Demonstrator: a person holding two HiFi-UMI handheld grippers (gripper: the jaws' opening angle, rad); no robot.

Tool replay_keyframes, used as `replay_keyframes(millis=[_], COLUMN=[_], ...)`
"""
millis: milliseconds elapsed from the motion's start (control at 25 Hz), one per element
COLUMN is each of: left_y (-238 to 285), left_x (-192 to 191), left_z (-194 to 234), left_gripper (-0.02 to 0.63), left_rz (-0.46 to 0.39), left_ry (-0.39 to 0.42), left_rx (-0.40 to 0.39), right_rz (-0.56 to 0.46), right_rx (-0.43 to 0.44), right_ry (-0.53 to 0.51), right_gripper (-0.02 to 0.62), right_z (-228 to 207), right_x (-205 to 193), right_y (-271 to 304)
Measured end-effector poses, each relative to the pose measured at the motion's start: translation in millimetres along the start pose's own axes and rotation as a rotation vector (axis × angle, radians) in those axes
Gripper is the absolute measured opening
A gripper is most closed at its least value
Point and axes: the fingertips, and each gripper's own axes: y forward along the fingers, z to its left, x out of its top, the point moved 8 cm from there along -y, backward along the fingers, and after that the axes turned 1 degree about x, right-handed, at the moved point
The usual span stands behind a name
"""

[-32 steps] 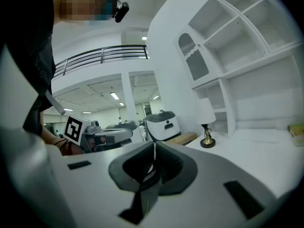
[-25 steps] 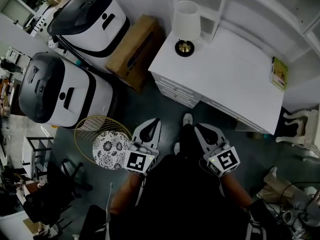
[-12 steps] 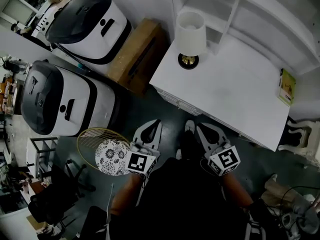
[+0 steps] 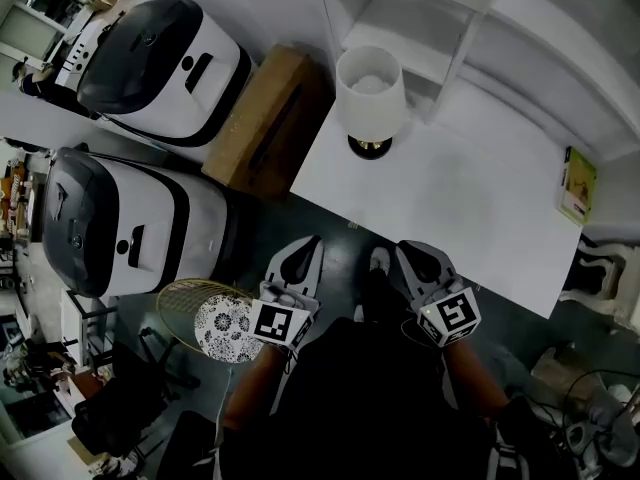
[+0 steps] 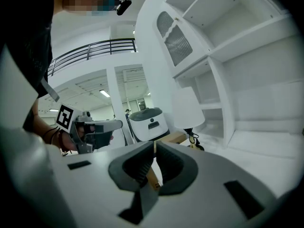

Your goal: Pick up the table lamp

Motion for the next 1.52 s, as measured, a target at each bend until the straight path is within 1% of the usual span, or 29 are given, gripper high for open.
replay_keyframes(millis=[120,320,480,640,760,880,1040,1280,1400,1520], left_y=[15,45,62,76,85,93,105,131,140,149], left_x=[-2,1,-11,-22,-29,-37,-51,-67,-76,-86], left_z=[9,20,31,41,49,59,75,84,81,80], left_gripper=[0.017,0.017,0.017,0.017,0.017,0.018,0.018,0.018,0.018,0.018], left_rz=[-0.004,-0.022,0.004,0.035,0.048,0.041,0.033,0.014,0.010,0.004], left_ry=[0.004,0.017,-0.004,-0.020,-0.036,-0.031,-0.083,-0.054,-0.059,-0.057], left_rx=[0.006,-0.004,0.008,-0.004,-0.018,-0.034,-0.045,-0.056,-0.066,-0.092], right_rz=[0.007,0.031,0.070,0.079,0.067,0.061,0.058,0.020,0.014,-0.003], right_rx=[-0.005,-0.004,0.020,0.015,-0.002,-0.021,-0.056,-0.075,-0.089,-0.098], right_ry=[0.012,-0.006,-0.021,-0.006,-0.003,0.001,-0.016,-0.053,-0.060,-0.074], right_gripper=[0.035,0.035,0.035,0.037,0.037,0.037,0.037,0.038,0.041,0.066], right_z=[-16,-42,-57,-68,-75,-84,-94,-117,-131,-144], right_x=[1,4,0,-5,-11,-19,-28,-44,-52,-58], right_y=[12,39,62,81,95,113,134,166,174,182])
